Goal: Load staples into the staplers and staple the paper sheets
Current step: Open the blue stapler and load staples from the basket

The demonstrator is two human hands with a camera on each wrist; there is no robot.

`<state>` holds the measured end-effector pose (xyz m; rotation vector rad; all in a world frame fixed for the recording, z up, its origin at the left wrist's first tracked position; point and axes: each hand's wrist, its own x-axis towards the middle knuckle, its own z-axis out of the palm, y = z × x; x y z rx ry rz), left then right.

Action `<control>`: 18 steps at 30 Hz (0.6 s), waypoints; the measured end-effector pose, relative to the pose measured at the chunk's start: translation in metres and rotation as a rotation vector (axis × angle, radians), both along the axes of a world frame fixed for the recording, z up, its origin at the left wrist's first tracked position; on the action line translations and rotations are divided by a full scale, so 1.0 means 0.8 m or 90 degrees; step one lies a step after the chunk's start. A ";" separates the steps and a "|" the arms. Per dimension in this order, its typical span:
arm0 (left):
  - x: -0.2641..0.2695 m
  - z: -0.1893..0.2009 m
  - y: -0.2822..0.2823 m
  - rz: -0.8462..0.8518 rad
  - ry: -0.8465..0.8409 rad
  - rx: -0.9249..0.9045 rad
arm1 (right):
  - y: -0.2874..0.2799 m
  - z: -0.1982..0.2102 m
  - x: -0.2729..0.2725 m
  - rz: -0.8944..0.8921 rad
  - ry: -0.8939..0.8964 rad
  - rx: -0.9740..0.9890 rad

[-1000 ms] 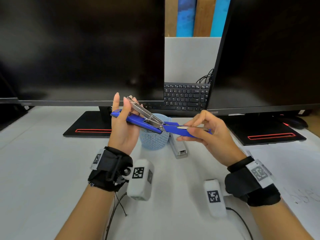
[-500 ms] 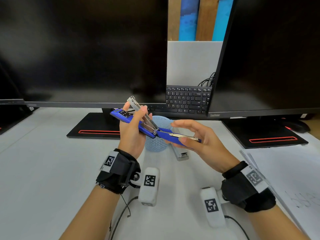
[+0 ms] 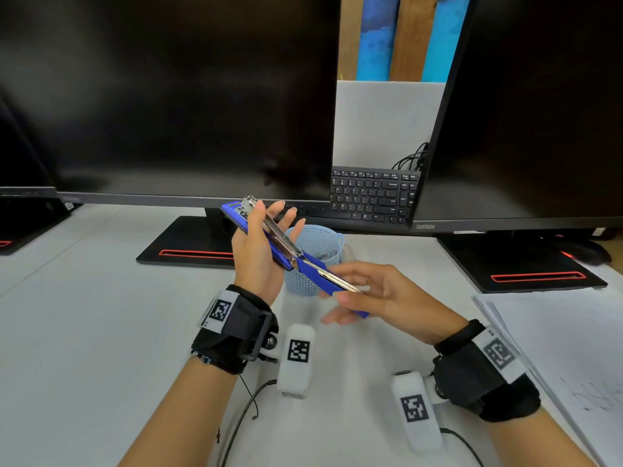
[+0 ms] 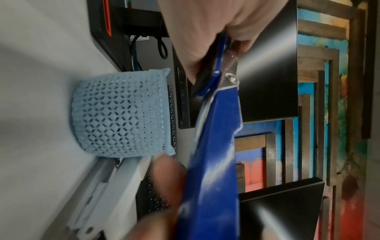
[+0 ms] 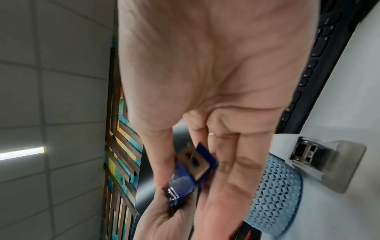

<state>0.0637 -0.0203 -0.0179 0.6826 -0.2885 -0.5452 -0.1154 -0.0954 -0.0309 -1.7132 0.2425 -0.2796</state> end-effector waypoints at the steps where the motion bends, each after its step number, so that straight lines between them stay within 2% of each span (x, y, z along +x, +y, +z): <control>1: 0.002 0.002 0.001 0.004 0.010 -0.012 | 0.002 0.003 -0.001 0.015 0.026 -0.005; 6: 0.008 0.005 0.005 -0.021 0.034 -0.017 | 0.003 -0.001 -0.001 0.054 0.079 -0.013; 13: -0.006 -0.005 0.001 0.011 -0.127 0.134 | 0.002 -0.010 0.003 0.058 0.115 -0.066; 18: -0.007 -0.008 -0.005 -0.005 -0.122 0.159 | 0.001 -0.013 0.004 0.053 0.130 -0.083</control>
